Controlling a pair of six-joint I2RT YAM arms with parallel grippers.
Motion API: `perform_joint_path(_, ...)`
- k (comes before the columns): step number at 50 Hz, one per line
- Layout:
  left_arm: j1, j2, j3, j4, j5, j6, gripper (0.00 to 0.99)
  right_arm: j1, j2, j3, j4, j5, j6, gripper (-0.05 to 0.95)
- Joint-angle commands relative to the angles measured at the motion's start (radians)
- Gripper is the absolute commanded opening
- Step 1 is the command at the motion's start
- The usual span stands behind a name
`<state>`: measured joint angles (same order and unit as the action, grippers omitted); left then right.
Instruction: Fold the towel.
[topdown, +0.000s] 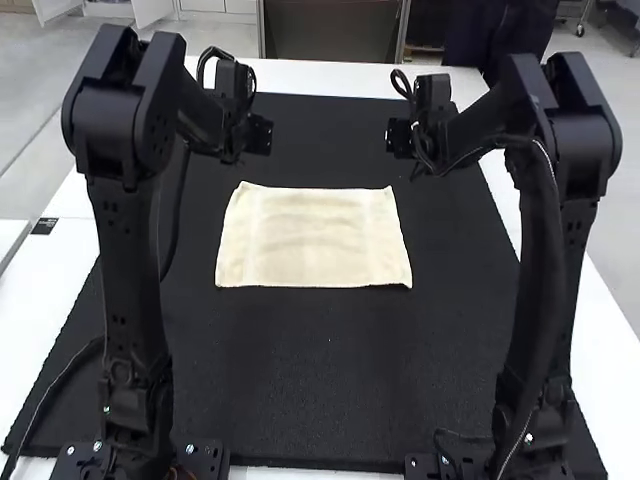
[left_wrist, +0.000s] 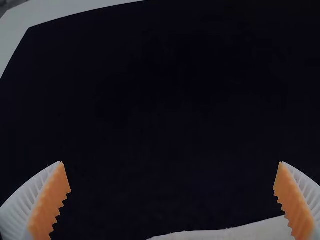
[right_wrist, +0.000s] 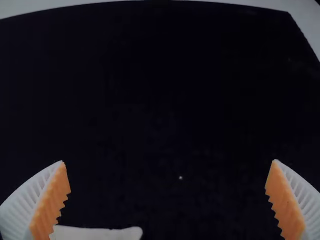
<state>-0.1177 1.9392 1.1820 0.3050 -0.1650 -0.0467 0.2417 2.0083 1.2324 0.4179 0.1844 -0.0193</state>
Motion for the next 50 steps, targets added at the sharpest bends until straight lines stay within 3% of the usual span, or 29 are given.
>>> perform_joint_path(1,0.003,0.009,0.036,0.005,-0.010,-0.007,0.961,-0.001,0.004,0.042,0.009,0.017,-0.002,0.91)
perform_joint_path(24,0.030,0.020,0.039,0.026,-0.013,-0.016,0.961,-0.013,0.043,0.049,0.013,0.013,-0.010,0.91)
perform_joint_path(50,0.030,0.075,0.062,0.043,-0.010,-0.018,0.961,-0.018,0.056,0.050,0.012,0.026,-0.008,0.91)
